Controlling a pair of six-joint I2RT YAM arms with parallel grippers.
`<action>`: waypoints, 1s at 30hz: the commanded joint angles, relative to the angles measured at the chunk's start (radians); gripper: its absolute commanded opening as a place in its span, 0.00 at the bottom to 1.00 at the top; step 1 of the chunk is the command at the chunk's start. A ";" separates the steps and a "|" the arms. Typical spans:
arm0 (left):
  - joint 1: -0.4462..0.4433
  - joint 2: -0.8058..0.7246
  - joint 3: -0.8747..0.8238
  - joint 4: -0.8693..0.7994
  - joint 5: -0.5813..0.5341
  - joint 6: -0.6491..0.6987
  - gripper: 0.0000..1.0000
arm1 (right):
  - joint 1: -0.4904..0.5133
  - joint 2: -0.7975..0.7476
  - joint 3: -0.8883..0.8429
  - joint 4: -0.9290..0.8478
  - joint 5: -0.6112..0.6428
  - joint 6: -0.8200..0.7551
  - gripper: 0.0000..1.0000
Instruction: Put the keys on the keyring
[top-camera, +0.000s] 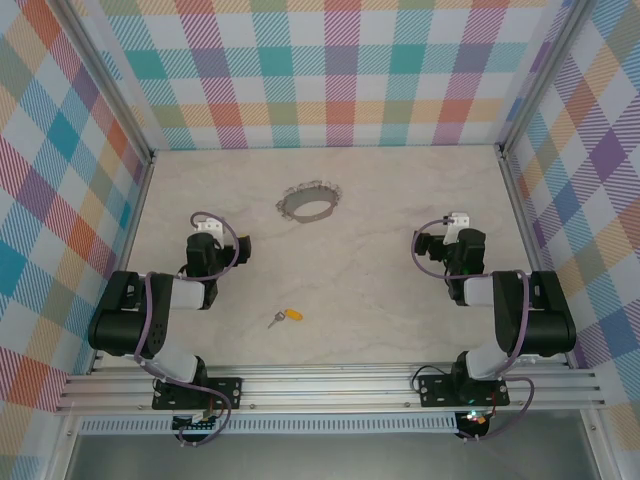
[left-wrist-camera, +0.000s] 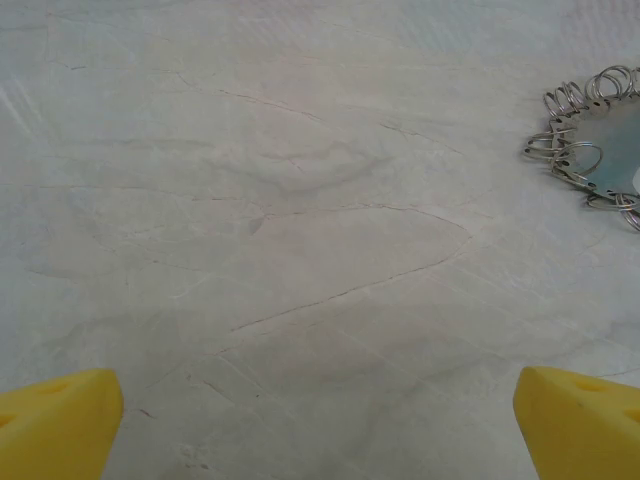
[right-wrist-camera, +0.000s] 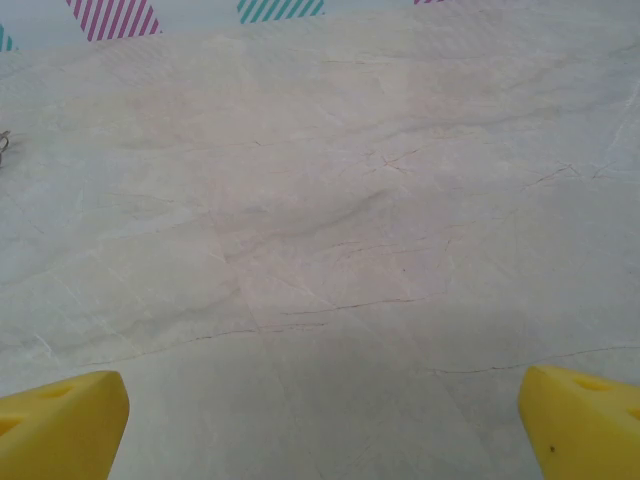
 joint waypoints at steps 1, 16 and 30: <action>0.012 0.005 0.020 0.008 0.002 -0.004 1.00 | -0.005 -0.003 0.015 0.024 -0.021 -0.022 1.00; 0.010 0.003 0.015 0.012 -0.006 -0.005 1.00 | -0.005 -0.004 0.014 0.024 -0.021 -0.020 1.00; 0.012 -0.021 0.037 -0.040 -0.023 -0.017 0.99 | -0.005 -0.077 0.019 -0.040 -0.002 -0.010 1.00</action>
